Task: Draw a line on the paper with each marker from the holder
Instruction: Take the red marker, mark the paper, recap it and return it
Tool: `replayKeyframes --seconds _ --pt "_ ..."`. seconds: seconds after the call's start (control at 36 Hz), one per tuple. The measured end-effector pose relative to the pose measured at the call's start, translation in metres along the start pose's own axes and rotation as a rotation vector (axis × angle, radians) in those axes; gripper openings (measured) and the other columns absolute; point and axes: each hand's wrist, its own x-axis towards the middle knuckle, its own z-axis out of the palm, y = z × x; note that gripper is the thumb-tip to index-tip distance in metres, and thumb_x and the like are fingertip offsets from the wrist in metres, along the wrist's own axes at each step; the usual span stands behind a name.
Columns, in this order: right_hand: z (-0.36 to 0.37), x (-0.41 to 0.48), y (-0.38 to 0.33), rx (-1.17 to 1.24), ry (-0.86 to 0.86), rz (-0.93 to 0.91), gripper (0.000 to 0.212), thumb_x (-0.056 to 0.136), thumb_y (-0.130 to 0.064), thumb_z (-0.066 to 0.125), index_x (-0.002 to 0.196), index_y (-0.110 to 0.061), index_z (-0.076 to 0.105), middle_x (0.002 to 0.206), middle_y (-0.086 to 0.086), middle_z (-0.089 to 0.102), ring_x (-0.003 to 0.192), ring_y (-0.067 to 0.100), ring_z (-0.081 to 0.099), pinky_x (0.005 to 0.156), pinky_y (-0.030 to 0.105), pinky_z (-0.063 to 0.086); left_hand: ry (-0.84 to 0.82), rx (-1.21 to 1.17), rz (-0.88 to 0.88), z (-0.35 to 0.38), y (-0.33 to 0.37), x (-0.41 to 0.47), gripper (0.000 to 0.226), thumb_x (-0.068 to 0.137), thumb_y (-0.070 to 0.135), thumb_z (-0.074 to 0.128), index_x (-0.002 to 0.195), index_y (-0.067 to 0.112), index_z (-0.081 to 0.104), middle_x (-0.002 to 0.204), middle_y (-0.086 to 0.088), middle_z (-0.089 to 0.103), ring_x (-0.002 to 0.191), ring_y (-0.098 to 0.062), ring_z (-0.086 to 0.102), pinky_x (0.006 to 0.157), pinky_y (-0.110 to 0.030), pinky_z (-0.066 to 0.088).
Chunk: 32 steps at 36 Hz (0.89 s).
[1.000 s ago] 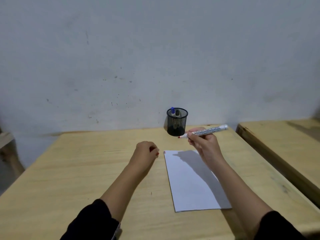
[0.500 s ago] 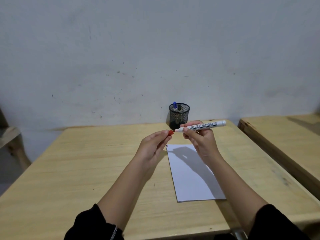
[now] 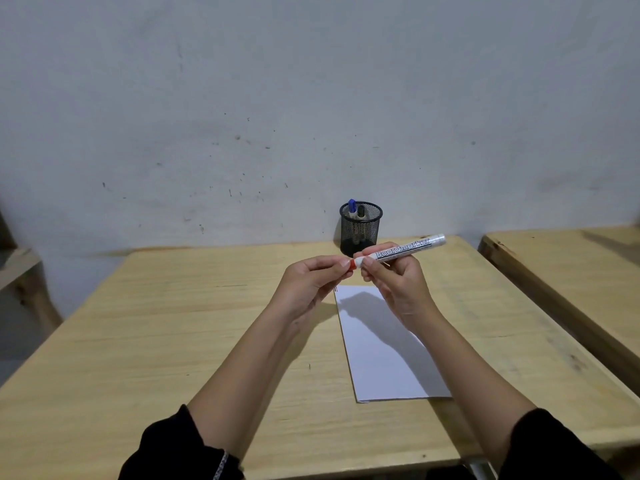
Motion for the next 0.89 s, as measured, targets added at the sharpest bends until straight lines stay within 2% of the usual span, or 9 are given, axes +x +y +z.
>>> replayKeyframes --seconds 0.06,0.17,0.25,0.33,0.39,0.47,0.67,0.78,0.89 --pt "0.001 0.000 -0.001 0.009 0.016 -0.015 0.047 0.054 -0.044 0.085 0.083 -0.013 0.066 0.077 0.002 0.073 0.061 0.009 0.058 0.065 0.020 0.050 0.004 -0.012 0.005 0.002 0.000 0.000 0.009 0.077 -0.001 0.068 0.085 0.002 0.071 0.077 -0.004 0.076 0.074 -0.012 0.072 0.071 -0.014 0.055" --pt "0.000 0.001 -0.001 -0.037 0.010 0.010 0.030 0.066 -0.026 0.081 0.084 -0.009 0.064 0.079 0.001 0.073 0.062 0.010 0.059 0.065 0.020 0.050 0.008 0.031 0.029 -0.001 -0.001 0.001 0.008 0.079 0.000 0.067 0.084 0.004 0.072 0.079 -0.004 0.076 0.076 -0.011 0.072 0.071 -0.014 0.055" --pt "0.000 0.000 -0.002 -0.050 -0.016 0.047 0.041 0.059 -0.037 0.084 0.085 -0.011 0.065 0.085 0.002 0.070 0.069 0.010 0.060 0.067 0.020 0.049 0.020 0.094 0.069 -0.005 0.000 0.002 0.009 0.078 0.003 0.069 0.085 0.006 0.073 0.081 -0.003 0.076 0.079 -0.012 0.071 0.075 -0.015 0.055" --pt "-0.003 0.002 -0.005 0.000 0.007 0.061 0.013 0.076 -0.011 0.072 0.087 -0.011 0.065 0.073 -0.004 0.068 0.067 0.009 0.061 0.065 0.017 0.049 0.054 0.094 0.102 -0.008 0.004 0.007 0.010 0.078 0.001 0.069 0.086 0.005 0.072 0.080 -0.003 0.075 0.079 -0.012 0.070 0.076 -0.014 0.054" --pt "-0.008 0.005 -0.008 0.090 0.104 0.074 0.013 0.083 0.003 0.060 0.087 -0.009 0.063 0.065 -0.005 0.066 0.062 0.007 0.061 0.062 0.015 0.050 0.099 0.067 0.117 -0.011 0.007 0.012 0.011 0.078 -0.003 0.068 0.086 0.004 0.071 0.080 -0.004 0.074 0.078 -0.013 0.069 0.075 -0.014 0.055" --pt "-0.017 0.006 -0.013 0.108 0.189 0.072 0.016 0.083 0.007 0.057 0.085 -0.008 0.063 0.062 -0.004 0.066 0.060 0.007 0.062 0.062 0.015 0.051 0.152 0.050 0.146 -0.015 0.014 0.019 0.013 0.078 -0.006 0.067 0.086 0.004 0.069 0.079 -0.006 0.071 0.077 -0.013 0.067 0.075 -0.013 0.055" --pt "-0.033 0.018 -0.011 -0.337 0.062 0.064 0.014 0.075 0.002 0.071 0.081 -0.011 0.067 0.073 0.000 0.069 0.072 0.019 0.067 0.070 0.022 0.054 0.188 0.258 0.313 -0.003 0.035 0.045 0.014 0.078 0.001 0.070 0.085 0.014 0.071 0.076 0.006 0.074 0.082 -0.009 0.067 0.088 -0.020 0.052" --pt "-0.033 0.034 -0.015 -0.553 -0.013 0.113 0.018 0.075 0.000 0.072 0.087 -0.012 0.066 0.079 0.001 0.061 0.068 0.014 0.059 0.061 0.020 0.051 0.142 0.422 0.411 0.017 0.045 0.063 0.014 0.079 0.000 0.069 0.090 0.008 0.070 0.081 0.001 0.072 0.070 0.002 0.067 0.072 -0.008 0.049" --pt "-0.035 0.052 -0.016 -0.699 -0.055 0.089 0.023 0.075 -0.003 0.072 0.085 -0.021 0.063 0.081 0.002 0.060 0.070 0.013 0.056 0.066 0.014 0.048 0.099 0.547 0.452 0.035 0.048 0.082 0.016 0.080 0.001 0.069 0.095 0.005 0.071 0.084 -0.007 0.070 0.068 0.000 0.066 0.068 -0.008 0.048"
